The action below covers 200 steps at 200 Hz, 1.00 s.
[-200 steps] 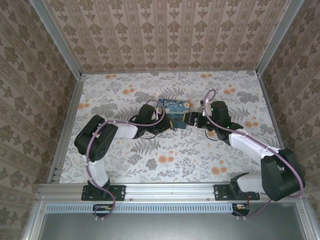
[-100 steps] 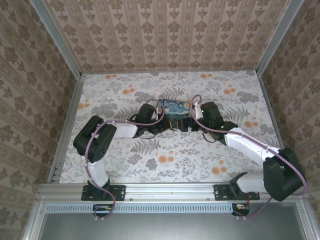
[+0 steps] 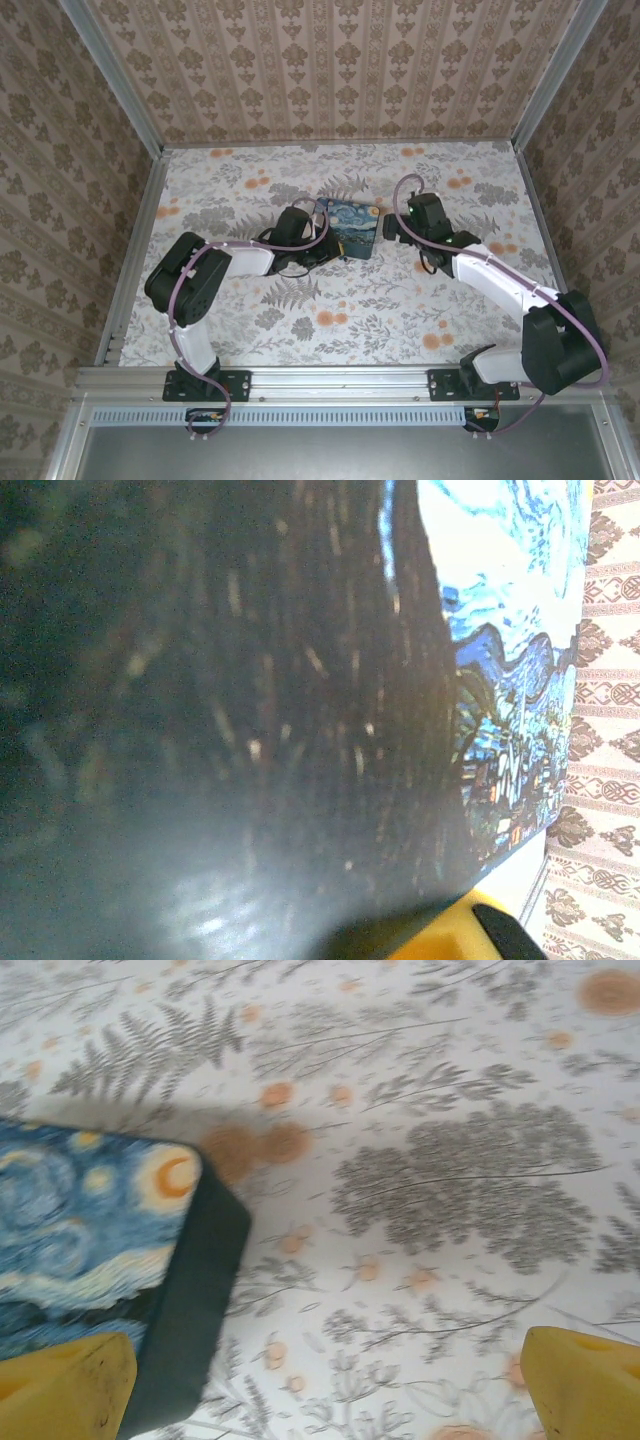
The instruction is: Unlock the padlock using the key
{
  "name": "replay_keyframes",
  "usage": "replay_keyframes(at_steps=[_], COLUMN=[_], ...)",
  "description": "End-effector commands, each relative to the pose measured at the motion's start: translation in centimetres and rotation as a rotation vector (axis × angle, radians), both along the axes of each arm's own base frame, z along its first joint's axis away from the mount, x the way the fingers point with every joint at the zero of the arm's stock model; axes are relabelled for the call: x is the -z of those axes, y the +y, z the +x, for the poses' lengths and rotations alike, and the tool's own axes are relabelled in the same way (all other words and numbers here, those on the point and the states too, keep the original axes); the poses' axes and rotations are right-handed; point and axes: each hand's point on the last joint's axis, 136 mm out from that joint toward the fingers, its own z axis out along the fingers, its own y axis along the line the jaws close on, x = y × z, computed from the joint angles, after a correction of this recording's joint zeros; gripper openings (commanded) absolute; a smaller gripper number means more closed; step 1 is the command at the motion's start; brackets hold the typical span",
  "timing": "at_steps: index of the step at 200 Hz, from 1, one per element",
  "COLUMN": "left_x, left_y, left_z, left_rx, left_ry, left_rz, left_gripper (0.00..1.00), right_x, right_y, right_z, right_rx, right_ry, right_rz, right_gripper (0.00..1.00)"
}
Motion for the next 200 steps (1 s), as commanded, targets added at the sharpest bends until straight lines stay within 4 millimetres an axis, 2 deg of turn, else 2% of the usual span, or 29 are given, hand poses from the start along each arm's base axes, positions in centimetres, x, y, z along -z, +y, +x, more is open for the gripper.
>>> replay_keyframes(at_steps=[1, 47, 74, 99, 152, 189, 200], left_x=[-3.4, -3.5, -3.5, -3.3, -3.4, -3.4, -3.5], left_y=[-0.6, -0.8, -1.0, -1.0, -1.0, -1.1, -1.2], left_z=[1.2, 1.3, 1.3, 1.4, 1.5, 1.4, 1.4], left_rx=[0.019, 0.021, 0.027, 0.028, 0.019, 0.022, 0.023], left_ry=[-0.089, -0.089, -0.083, -0.080, -0.076, -0.069, -0.067], left_rz=[-0.042, -0.044, -0.047, -0.043, -0.045, -0.047, -0.050], left_gripper=[0.00, 0.00, 0.00, 0.00, 0.00, 0.00, 0.00], right_x=[-1.8, -2.5, -1.5, -0.3, 0.7, 3.0, 3.5], right_y=[-1.4, -2.2, -2.0, 0.3, 6.2, 10.8, 12.0], right_z=[0.5, 0.2, -0.4, -0.9, -2.2, -3.9, -4.3], right_rx=[0.003, 0.039, 0.013, -0.103, -0.293, -0.465, -0.507], right_ry=[-0.043, -0.159, -0.127, -0.115, -0.100, -0.045, -0.040], right_rz=[-0.104, -0.068, -0.080, -0.007, 0.072, 0.068, 0.054], right_gripper=[1.00, 1.00, 0.99, 1.00, 0.96, 0.80, 0.78])
